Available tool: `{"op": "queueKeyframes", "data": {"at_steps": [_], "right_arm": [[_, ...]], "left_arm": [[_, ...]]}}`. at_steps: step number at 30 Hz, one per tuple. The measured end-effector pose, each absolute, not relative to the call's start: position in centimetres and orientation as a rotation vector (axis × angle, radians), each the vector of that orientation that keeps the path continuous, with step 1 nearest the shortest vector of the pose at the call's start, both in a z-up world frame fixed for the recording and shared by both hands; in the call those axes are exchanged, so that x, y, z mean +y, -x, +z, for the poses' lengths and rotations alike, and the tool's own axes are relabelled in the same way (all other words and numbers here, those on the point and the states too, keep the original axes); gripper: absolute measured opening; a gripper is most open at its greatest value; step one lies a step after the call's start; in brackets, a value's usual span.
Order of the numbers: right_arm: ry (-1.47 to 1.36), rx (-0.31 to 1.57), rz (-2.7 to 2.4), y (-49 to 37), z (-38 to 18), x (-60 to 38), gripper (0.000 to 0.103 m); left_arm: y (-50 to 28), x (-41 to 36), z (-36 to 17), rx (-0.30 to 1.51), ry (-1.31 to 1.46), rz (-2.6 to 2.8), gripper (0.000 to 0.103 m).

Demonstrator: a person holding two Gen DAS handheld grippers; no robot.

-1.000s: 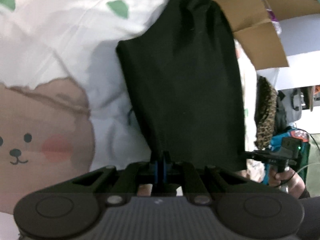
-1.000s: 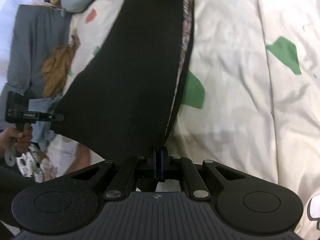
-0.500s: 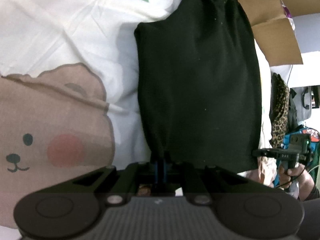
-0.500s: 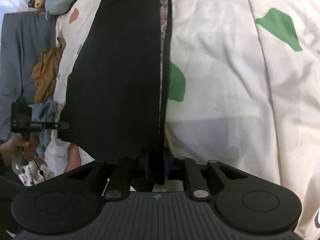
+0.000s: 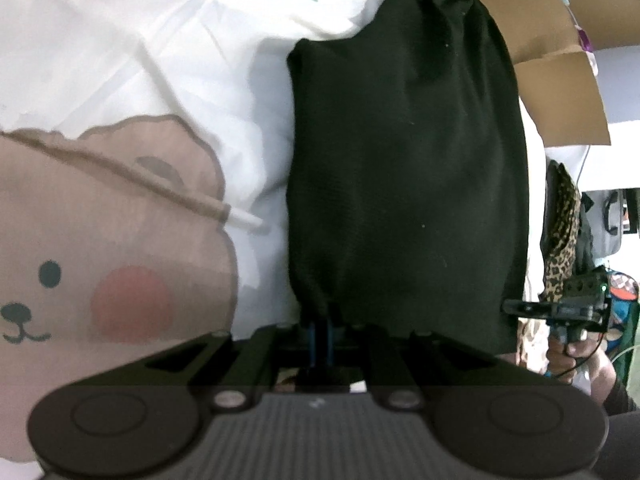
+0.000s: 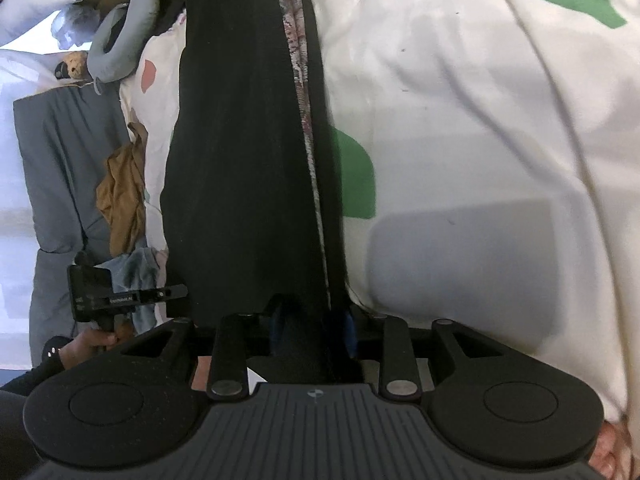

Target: Fold clothes

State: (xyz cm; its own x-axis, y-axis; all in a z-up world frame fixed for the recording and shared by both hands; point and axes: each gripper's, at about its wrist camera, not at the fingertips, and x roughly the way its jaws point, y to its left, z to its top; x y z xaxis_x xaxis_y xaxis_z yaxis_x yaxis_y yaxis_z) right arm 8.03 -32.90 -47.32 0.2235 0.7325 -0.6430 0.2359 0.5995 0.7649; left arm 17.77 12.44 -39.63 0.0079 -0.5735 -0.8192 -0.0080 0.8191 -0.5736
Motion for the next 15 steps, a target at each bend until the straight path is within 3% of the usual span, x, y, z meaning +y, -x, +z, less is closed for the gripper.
{"op": "queueKeyframes", "data": {"at_steps": [3, 15], "right_arm": [[-0.901, 1.339, 0.431, -8.0, -47.2, -33.0, 0.004], [-0.878, 1.286, 0.534, -6.9, -43.2, -32.8, 0.002]], "left_arm": [[-17.7, 12.7, -38.7, 1.504, 0.493, -0.484, 0.005], [-15.6, 14.5, -34.5, 1.481, 0.561, -0.547, 0.005]]}}
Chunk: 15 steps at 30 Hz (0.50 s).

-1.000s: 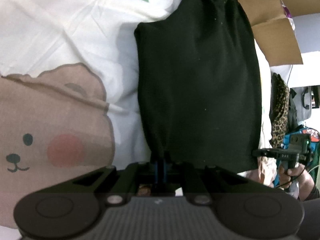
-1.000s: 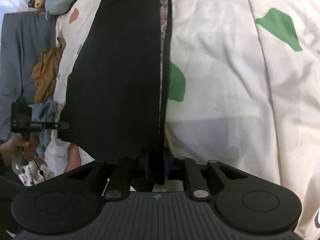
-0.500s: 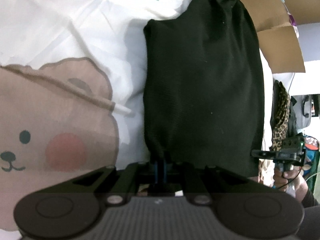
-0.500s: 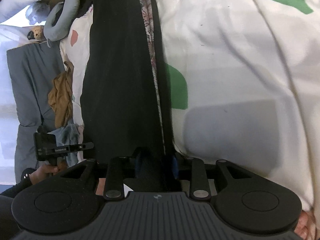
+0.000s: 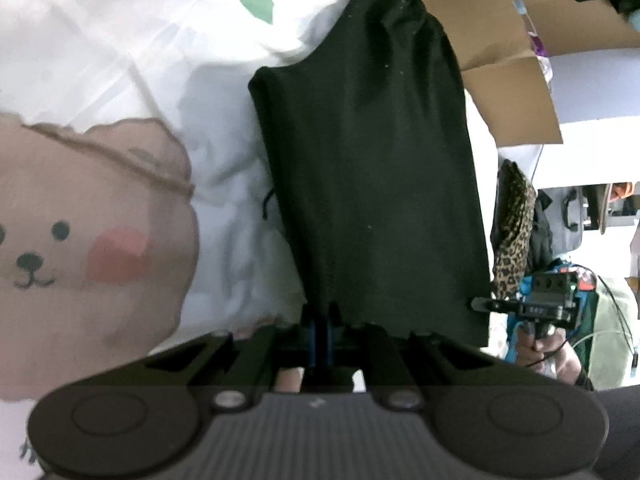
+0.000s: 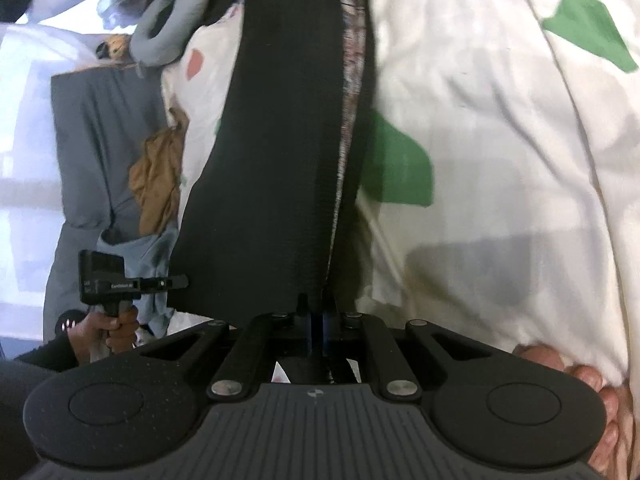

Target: Fold clothes

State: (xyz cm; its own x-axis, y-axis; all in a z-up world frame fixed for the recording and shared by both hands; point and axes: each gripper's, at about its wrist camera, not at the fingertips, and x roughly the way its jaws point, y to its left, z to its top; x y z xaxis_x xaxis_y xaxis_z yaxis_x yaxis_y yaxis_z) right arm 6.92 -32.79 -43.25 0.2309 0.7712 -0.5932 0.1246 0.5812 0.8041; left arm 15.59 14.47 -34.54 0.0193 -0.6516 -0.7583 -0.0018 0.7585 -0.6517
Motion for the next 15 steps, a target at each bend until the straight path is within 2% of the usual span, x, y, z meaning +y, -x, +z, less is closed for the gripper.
{"op": "queueKeyframes", "data": {"at_steps": [15], "right_arm": [[-0.757, 1.388, 0.756, -3.2, -39.1, -30.5, 0.002]], "left_arm": [[-10.8, 15.1, -31.7, 1.581, 0.593, -0.561, 0.005]]}}
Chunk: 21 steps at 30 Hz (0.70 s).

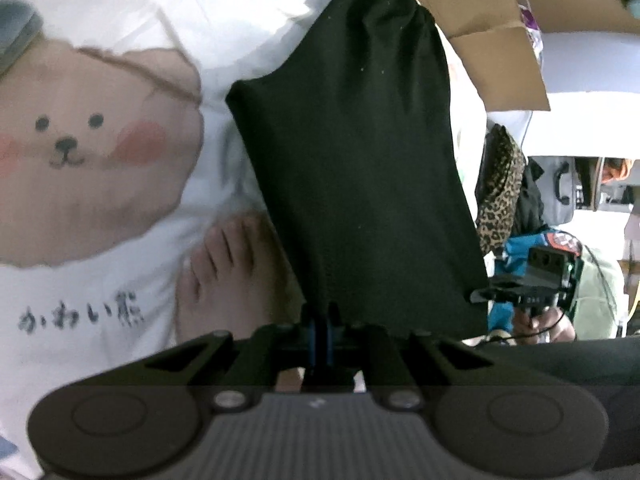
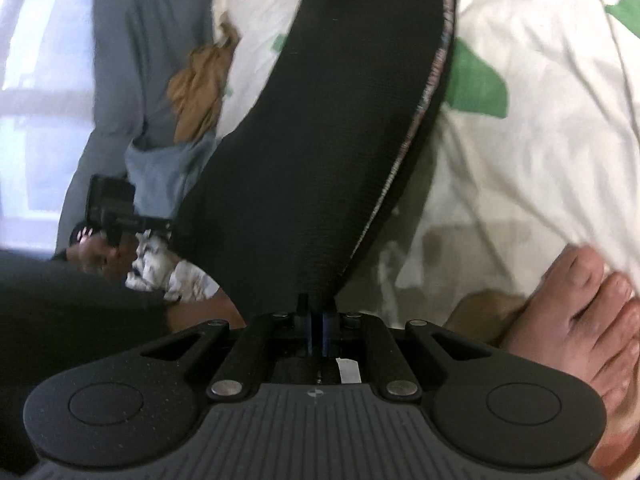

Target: Fold clothes

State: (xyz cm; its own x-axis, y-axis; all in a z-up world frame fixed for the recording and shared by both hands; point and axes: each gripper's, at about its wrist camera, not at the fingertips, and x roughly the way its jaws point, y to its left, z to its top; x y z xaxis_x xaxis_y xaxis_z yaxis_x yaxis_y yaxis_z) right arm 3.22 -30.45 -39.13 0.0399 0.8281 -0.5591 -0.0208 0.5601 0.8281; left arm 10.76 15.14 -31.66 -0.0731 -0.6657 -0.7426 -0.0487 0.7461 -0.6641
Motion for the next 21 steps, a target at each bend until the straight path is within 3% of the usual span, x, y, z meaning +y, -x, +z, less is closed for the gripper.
{"op": "queueKeyframes", "data": {"at_steps": [21], "right_arm": [[-0.813, 1.192, 0.633, -5.4, -38.1, -33.0, 0.003]], "left_arm": [[-15.5, 14.9, -31.2, 1.322, 0.742, -0.546, 0.005]]}}
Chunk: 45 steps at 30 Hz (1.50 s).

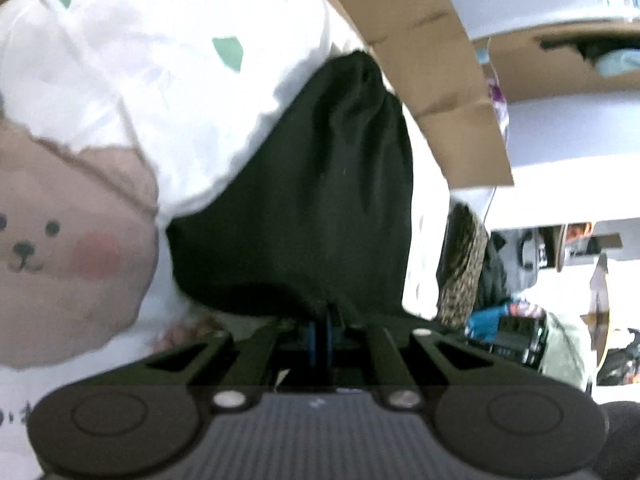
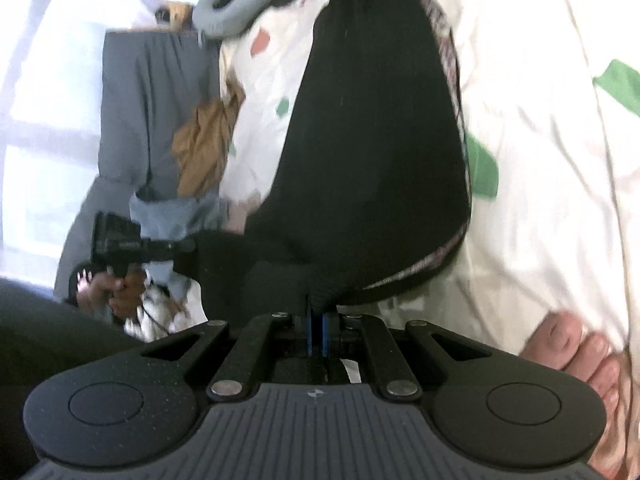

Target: Fold clothes

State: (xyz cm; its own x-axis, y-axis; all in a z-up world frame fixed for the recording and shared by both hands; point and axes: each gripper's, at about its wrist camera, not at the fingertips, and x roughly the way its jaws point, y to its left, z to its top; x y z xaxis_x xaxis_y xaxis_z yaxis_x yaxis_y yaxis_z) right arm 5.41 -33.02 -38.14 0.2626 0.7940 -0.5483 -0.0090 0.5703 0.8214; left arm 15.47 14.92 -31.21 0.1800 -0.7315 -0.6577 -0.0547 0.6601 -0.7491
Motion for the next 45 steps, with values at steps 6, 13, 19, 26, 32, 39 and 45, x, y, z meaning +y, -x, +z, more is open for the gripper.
{"op": "queueKeyframes", "data": {"at_steps": [6, 13, 19, 26, 32, 39, 45], "right_arm": [[-0.840, 1.114, 0.568, -6.5, -38.0, -34.3, 0.003], [-0.811, 1.064, 0.516, -8.4, -38.0, -34.6, 0.003], [-0.779, 1.034, 0.489, -10.2, -38.4, -34.4, 0.003], [-0.736, 1.004, 0.470, -11.9, -38.0, -34.8, 0.003], [-0.710, 0.982, 0.453, -13.8, -37.8, -35.2, 0.003], [-0.663, 0.982, 0.444, -16.0, -37.9, -35.3, 0.003], [-0.671, 0.959, 0.420, -17.9, -37.6, -35.6, 0.003]], "left_arm": [[-17.4, 14.0, -30.7, 1.256, 0.731, -0.532, 0.005], [-18.8, 13.3, -31.0, 1.205, 0.727, -0.500, 0.005], [-20.5, 12.0, -31.3, 1.161, 0.702, -0.475, 0.005], [-22.8, 10.9, -30.8, 1.110, 0.684, -0.486, 0.005], [-24.8, 10.3, -30.9, 1.101, 0.642, -0.488, 0.005], [-26.2, 10.2, -30.6, 1.067, 0.627, -0.482, 0.005], [-27.1, 10.1, -30.8, 1.043, 0.634, -0.468, 0.005]]}}
